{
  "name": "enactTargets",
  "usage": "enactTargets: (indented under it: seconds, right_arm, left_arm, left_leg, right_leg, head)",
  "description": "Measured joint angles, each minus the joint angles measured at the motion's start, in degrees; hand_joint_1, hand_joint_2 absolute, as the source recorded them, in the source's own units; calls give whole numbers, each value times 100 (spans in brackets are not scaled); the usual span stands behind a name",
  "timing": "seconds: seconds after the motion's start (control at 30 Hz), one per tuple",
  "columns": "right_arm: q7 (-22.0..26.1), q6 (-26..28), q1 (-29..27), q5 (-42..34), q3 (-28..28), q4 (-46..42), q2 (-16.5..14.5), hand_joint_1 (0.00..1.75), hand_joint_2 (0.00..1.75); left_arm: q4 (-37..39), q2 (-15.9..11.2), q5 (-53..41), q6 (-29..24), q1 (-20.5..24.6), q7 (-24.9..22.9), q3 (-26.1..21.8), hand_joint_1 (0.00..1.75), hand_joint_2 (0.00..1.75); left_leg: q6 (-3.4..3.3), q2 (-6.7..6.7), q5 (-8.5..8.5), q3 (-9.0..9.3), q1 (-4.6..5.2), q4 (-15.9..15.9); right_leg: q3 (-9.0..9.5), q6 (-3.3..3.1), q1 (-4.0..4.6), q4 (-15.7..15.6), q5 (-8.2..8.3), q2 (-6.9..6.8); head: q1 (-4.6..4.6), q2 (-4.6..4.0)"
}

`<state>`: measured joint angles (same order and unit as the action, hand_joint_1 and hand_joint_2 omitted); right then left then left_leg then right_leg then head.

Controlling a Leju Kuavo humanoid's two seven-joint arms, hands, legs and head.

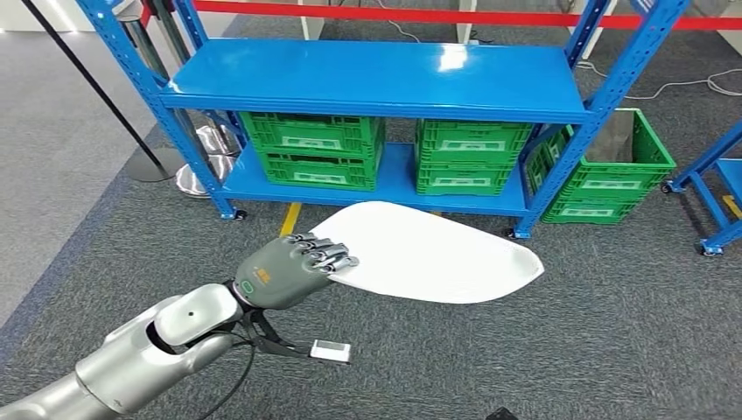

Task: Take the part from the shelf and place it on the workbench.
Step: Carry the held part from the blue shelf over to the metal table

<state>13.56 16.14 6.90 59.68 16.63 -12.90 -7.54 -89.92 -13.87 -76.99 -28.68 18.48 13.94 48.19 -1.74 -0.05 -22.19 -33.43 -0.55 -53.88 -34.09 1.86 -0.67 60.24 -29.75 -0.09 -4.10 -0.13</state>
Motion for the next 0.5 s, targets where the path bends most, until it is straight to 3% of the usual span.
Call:
enactTargets:
  seconds: [0.07,0.1,0.13,0.17,0.23,0.27,0.3,0.37,0.43,0.5]
  right_arm:
    - [-15,4,0,1,0,0,2,0,175]
    - [-20,4,-4,1,0,0,2,0,175]
    - [-23,4,-9,1,0,0,3,0,175]
    - [-25,4,-12,2,0,0,5,0,175]
    - [-27,7,-6,4,0,0,10,0,175]
    - [-26,7,-2,6,-1,0,3,0,175]
    - [-25,9,1,9,-2,-1,-6,0,175]
    - [-27,8,-9,19,-4,-1,-24,0,175]
    - [-32,6,-16,28,-4,-1,-23,0,175]
    - [-31,5,-12,35,-4,-2,-22,0,175]
  left_arm:
    - [0,3,-5,-2,3,0,3,175,175]
    - [0,4,-10,-2,-8,0,6,175,175]
    - [0,4,-14,-2,-19,0,9,175,175]
    - [0,4,-16,-2,-23,0,12,175,175]
    - [0,4,-16,-2,-23,0,13,175,175]
    - [0,3,-17,0,-22,0,13,175,175]
    - [0,2,-18,2,-20,0,13,175,175]
    - [0,1,-18,5,-12,0,12,175,175]
    - [0,-7,-16,7,-10,0,11,175,175]
    - [0,-16,-16,10,-12,0,12,175,175]
  left_leg:
    - [-1,-21,32,-26,-12,24]
    - [12,-41,39,-51,-18,17]
    - [33,-65,47,-78,-29,3]
    - [65,-93,51,-109,-49,-26]
    - [159,-156,28,-194,-121,-148]
    - [224,-189,9,-241,-143,-220]
    - [284,-223,-13,-288,-157,-301]
    - [373,-290,-14,-347,-147,-386]
    - [413,-333,5,-385,-157,-408]
    - [423,-241,-160,-493,-156,-620]
  right_leg:
    - [-311,55,-31,712,-393,6]
    - [-436,87,-56,1006,-514,4]
    - [-476,122,-82,1122,-532,3]
    - [-408,157,-107,1023,-448,3]
    - [-19,235,-156,351,-156,39]
    - [137,268,-164,71,-80,122]
    - [248,253,-170,-101,-53,201]
    - [261,142,-158,-84,-83,293]
    - [239,11,-155,-31,-62,219]
    - [204,-68,-141,-8,-29,146]
  head:
    - [11,0]
    - [11,-1]
    - [8,-1]
    - [8,-1]
    - [9,-1]
    - [15,-1]
    - [27,-1]
    - [34,-1]
    - [15,-1]
    - [-9,-1]
